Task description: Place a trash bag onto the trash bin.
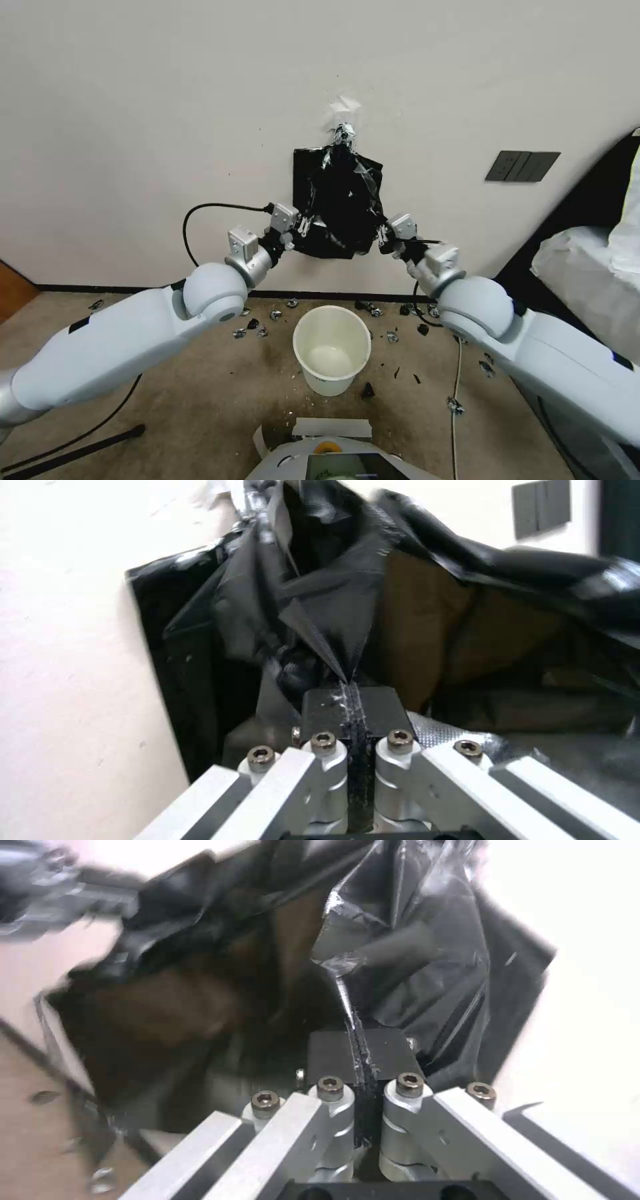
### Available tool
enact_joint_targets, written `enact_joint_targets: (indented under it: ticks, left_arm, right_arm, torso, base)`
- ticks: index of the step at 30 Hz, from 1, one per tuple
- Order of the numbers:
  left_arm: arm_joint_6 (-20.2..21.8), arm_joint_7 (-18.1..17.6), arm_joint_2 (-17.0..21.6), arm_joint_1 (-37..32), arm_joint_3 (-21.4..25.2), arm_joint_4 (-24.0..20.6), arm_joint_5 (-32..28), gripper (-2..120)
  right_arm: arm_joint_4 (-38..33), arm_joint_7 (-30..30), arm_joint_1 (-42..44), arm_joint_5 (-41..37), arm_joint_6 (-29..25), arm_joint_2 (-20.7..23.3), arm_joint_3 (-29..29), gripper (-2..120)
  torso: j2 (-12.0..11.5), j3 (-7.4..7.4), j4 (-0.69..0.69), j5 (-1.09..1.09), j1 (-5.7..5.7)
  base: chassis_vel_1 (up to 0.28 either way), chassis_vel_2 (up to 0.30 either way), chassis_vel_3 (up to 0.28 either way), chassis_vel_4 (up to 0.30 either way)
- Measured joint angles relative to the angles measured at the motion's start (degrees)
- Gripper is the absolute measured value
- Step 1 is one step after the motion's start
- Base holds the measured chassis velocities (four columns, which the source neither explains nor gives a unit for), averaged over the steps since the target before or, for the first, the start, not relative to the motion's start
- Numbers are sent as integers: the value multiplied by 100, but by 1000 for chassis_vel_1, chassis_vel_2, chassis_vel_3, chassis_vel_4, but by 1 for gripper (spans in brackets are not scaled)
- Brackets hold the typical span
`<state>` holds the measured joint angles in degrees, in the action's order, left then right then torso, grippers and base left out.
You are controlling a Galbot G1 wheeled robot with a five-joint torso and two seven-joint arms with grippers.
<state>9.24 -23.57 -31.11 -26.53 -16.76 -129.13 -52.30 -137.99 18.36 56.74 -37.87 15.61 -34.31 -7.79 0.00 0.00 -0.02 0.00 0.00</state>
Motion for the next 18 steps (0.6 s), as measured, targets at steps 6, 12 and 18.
enact_joint_targets:
  ticks: [6, 12, 18]
  left_arm:
    - [-6, 24, 130, -1147, 743, -305, 229, 0]
    - [-12, 86, 165, -1774, 1150, -518, 391, 0]
    - [-17, 113, 121, -2011, 1223, -623, 503, 0]
  right_arm:
    - [-191, 66, 682, 91, -60, -273, -186, 0]
    - [-417, 77, 1204, 23, -94, -434, -387, 0]
    - [-540, 140, 1929, 20, -86, -579, -672, 0]
  torso:
    - [0, 0, 4, -3, 0]
    - [0, 0, 1, -1, 0]
    - [0, 0, 2, 0, 0]
  base:
    - [0, 0, 0, 0]
    - [0, 0, 0, 0]
    - [0, 0, 0, 0]
